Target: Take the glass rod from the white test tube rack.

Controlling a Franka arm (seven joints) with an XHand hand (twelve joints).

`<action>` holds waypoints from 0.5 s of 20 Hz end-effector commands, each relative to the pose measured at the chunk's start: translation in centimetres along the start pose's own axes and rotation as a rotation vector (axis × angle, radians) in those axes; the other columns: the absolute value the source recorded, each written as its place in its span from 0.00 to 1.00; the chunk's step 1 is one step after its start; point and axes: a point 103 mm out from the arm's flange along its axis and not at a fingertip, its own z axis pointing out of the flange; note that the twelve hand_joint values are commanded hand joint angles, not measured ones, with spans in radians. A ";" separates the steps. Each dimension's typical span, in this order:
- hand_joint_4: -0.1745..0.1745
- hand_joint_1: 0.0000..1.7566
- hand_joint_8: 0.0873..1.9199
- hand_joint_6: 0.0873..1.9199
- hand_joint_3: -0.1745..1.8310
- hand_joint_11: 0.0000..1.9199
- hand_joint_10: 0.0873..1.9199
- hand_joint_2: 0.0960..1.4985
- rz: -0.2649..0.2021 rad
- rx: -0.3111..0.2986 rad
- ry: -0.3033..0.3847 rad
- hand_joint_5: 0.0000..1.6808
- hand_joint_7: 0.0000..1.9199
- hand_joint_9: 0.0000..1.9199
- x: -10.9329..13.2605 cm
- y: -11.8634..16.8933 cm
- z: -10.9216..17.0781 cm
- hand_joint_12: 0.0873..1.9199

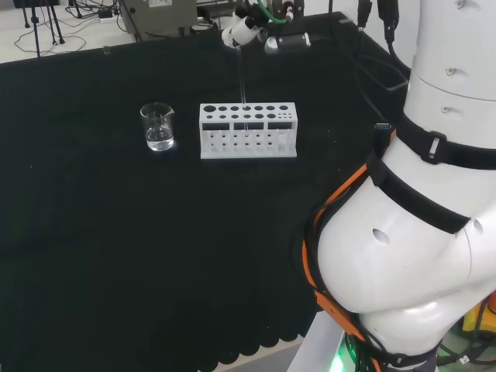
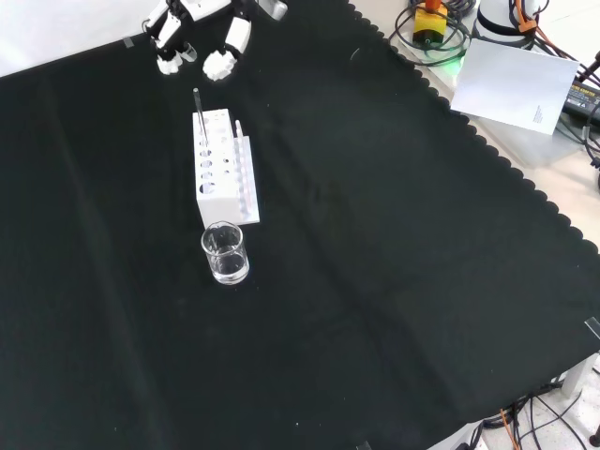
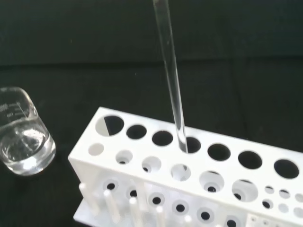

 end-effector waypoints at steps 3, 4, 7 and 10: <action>0.00 0.36 0.49 0.43 0.35 0.20 0.46 0.58 -0.014 0.035 -0.011 0.21 0.45 0.55 0.1 0.5 2.0 0.71; 0.00 0.37 0.49 0.43 0.35 0.20 0.46 0.58 -0.015 0.030 -0.004 0.21 0.45 0.55 0.0 0.5 2.1 0.71; 0.00 0.38 0.49 0.44 0.35 0.21 0.46 0.57 -0.013 0.023 0.021 0.21 0.46 0.55 -0.5 0.7 2.5 0.71; 0.00 0.39 0.49 0.45 0.35 0.23 0.45 0.56 -0.018 0.023 0.041 0.20 0.46 0.56 -1.0 0.9 2.9 0.70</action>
